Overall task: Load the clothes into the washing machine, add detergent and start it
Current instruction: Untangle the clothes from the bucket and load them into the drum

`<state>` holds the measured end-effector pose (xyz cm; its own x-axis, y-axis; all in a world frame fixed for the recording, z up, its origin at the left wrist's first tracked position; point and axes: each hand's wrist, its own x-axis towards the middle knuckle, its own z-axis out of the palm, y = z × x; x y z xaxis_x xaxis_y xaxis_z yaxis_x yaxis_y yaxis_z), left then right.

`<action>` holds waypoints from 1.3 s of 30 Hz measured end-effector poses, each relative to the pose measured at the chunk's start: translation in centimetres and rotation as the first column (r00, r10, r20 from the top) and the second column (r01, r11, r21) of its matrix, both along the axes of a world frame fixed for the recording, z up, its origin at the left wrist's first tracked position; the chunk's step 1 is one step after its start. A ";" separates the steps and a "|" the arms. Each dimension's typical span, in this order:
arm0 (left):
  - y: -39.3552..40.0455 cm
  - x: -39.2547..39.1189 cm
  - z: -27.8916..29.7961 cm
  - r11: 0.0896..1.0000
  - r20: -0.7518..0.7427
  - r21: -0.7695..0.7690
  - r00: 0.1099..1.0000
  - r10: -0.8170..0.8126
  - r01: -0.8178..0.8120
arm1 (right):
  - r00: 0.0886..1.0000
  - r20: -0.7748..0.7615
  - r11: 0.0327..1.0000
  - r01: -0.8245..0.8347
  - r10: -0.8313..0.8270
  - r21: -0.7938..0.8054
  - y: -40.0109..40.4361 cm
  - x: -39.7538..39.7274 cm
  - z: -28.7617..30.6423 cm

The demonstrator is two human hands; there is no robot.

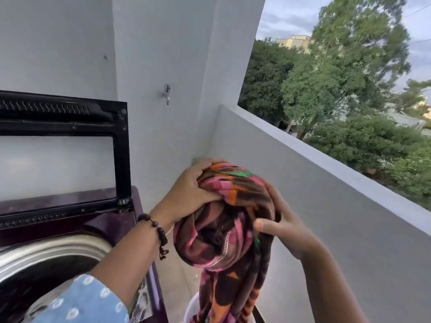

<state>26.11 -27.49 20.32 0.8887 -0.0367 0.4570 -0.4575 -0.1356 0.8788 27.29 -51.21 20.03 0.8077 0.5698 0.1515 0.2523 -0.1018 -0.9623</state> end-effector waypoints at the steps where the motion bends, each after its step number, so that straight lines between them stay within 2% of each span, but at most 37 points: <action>1: 0.0 0.2 0.3 0.996 0.005 -0.080 1.000 0.030 -0.030 | 0.998 -0.048 0.999 -0.033 0.033 -0.004 -0.3 0.3 -0.8; 4: -0.5 0.9 1.3 0.925 -0.025 -0.359 0.992 0.123 -0.124 | 0.975 -0.215 0.999 -0.049 0.050 0.009 -0.5 1.1 -3.3; 6: -1.2 1.5 1.6 0.805 -0.092 -0.565 0.984 0.155 -0.180 | 0.960 -0.278 0.997 -0.023 0.044 0.078 -0.7 1.5 -4.4; 8: -1.8 2.0 1.3 0.669 -0.163 -0.698 0.966 0.201 -0.257 | 0.953 -0.301 0.991 0.019 0.023 0.135 -0.3 1.5 -4.6; 11: -3.7 2.6 0.7 0.546 -0.249 -0.757 0.931 0.266 -0.358 | 0.959 -0.283 0.975 0.094 -0.033 0.203 0.2 2.1 -4.4; 13: -4.9 2.6 -0.1 0.537 -0.271 -0.749 0.920 0.284 -0.387 | 0.960 -0.269 0.957 0.152 -0.082 0.249 0.4 2.7 -3.9; 15: -5.6 2.7 -1.0 0.576 -0.281 -0.721 0.922 0.267 -0.386 | 0.962 -0.246 0.939 0.186 -0.116 0.289 -0.1 3.4 -3.2; 22: -5.7 1.2 -2.5 0.813 -0.281 -0.526 0.953 0.112 -0.250 | 0.961 -0.110 0.917 0.275 -0.254 0.290 -2.6 6.3 -2.8; 27: -5.4 0.0 -2.7 0.887 -0.373 -0.435 0.927 -0.020 -0.156 | 0.948 -0.093 0.902 0.318 -0.304 0.293 -4.4 7.3 -3.1; 30: -3.9 0.4 -1.7 0.924 -0.409 -0.329 0.911 0.046 -0.194 | 0.961 -0.064 0.919 0.275 -0.268 0.281 -6.1 7.9 -1.9; 32: -3.1 1.2 -0.3 0.964 -0.353 -0.167 0.925 0.136 -0.206 | 0.966 0.069 0.957 0.234 -0.249 0.174 -6.6 8.1 -1.0; 34: -3.5 2.1 0.8 0.986 -0.325 0.126 0.935 0.141 -0.105 | 0.944 0.274 0.981 0.192 -0.185 0.000 -6.3 8.1 -0.2; 35: -4.2 2.5 1.2 0.953 -0.330 0.302 0.938 0.111 -0.007 | 0.928 0.347 0.983 0.170 -0.137 -0.066 -6.0 8.1 0.1; 37: -5.7 3.5 1.3 0.815 -0.316 0.564 0.947 0.063 0.133 | 0.916 0.396 0.984 0.122 -0.062 -0.130 -5.3 8.1 0.5; 39: -6.5 4.7 1.0 0.761 -0.275 0.637 0.959 0.077 0.122 | 0.910 0.410 0.986 0.125 -0.068 -0.114 -5.2 8.2 0.6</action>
<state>30.78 -34.02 21.35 0.9651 -0.2544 0.0615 -0.2286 -0.7046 0.6718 35.53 -56.38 20.66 0.7461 0.5299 0.4031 0.5979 -0.2670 -0.7558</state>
